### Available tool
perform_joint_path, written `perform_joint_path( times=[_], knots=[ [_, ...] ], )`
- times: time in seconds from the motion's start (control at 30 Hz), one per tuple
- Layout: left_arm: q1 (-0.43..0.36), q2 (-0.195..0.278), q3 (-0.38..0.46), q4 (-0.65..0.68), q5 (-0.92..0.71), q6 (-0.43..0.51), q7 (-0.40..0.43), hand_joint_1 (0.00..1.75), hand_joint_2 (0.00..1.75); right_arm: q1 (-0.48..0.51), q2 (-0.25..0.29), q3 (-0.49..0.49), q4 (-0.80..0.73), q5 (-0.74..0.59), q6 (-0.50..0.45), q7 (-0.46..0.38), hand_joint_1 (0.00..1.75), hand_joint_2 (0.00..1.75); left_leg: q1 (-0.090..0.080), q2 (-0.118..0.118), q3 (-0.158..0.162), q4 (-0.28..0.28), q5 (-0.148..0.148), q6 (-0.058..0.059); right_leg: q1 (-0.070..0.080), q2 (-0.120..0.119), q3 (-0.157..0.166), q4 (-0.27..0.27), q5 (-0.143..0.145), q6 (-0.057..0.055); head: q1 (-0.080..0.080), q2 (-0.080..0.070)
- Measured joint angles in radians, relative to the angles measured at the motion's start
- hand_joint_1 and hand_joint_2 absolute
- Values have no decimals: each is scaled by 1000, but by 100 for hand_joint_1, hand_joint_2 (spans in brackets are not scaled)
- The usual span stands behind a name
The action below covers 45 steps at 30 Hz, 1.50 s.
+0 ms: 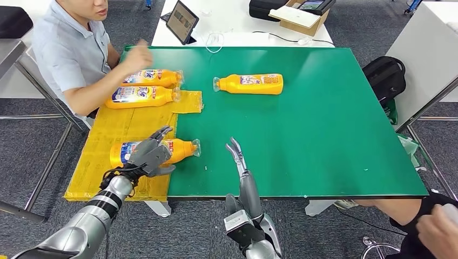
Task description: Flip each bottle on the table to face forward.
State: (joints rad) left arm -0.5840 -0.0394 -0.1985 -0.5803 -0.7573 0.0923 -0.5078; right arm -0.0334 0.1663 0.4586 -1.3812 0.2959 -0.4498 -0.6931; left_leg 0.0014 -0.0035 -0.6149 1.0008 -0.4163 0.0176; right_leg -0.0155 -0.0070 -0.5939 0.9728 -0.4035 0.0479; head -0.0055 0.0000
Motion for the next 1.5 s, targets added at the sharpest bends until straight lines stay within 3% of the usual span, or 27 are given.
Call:
perform_joint_path(
  times=[0.17,0.2,0.3,0.37,0.43,0.6,0.77,1.0,1.17,1.5],
  knots=[
    [53,-16,13,-94,120,16,-48,0,175,-3,0,0,15,-2,-6,-2,0,0,0,0,0,0,0,0,0,0,-1,0,0,0,0,0],
    [69,-24,16,-132,146,65,-67,0,175,-3,0,0,17,0,-13,-2,0,0,0,0,-1,0,0,0,0,0,-1,0,0,0,0,0],
    [125,-58,23,-292,168,347,-98,0,175,-3,5,0,20,22,-59,-3,0,0,0,0,-2,0,0,0,0,0,-2,0,0,0,0,0],
    [157,-81,23,-413,221,482,-110,0,175,-4,7,0,20,46,-101,-2,0,87,0,0,-2,0,0,0,0,0,-2,0,0,0,0,0],
    [184,-98,24,-529,300,519,-124,0,175,-9,1,-2,21,87,-141,1,0,175,0,0,-2,0,-1,0,0,0,-2,0,0,0,0,0],
    [247,-123,24,-764,463,492,-145,0,175,-23,-44,-38,28,207,-189,16,0,175,0,0,-2,0,-1,0,0,0,-2,-1,0,0,0,0],
    [298,-127,25,-898,512,465,-157,0,175,-30,-81,-96,28,251,-182,30,0,175,0,0,-2,0,-1,0,0,0,-2,0,0,0,0,0],
    [398,-133,25,-1023,627,356,-147,0,175,-73,-163,-177,63,467,-119,216,0,175,-1,0,-3,0,-1,0,-1,0,-2,0,0,0,0,0],
    [469,-139,24,-1075,653,314,-139,0,175,-118,-217,-262,120,505,-91,232,0,175,-2,0,-3,0,-1,0,-2,0,-2,-1,0,1,0,0],
    [536,-170,-16,-1104,678,304,-148,0,175,-230,-272,-320,296,631,-44,312,0,175,-2,0,-3,0,0,1,-2,0,-2,-1,0,1,0,0]
  ],
)
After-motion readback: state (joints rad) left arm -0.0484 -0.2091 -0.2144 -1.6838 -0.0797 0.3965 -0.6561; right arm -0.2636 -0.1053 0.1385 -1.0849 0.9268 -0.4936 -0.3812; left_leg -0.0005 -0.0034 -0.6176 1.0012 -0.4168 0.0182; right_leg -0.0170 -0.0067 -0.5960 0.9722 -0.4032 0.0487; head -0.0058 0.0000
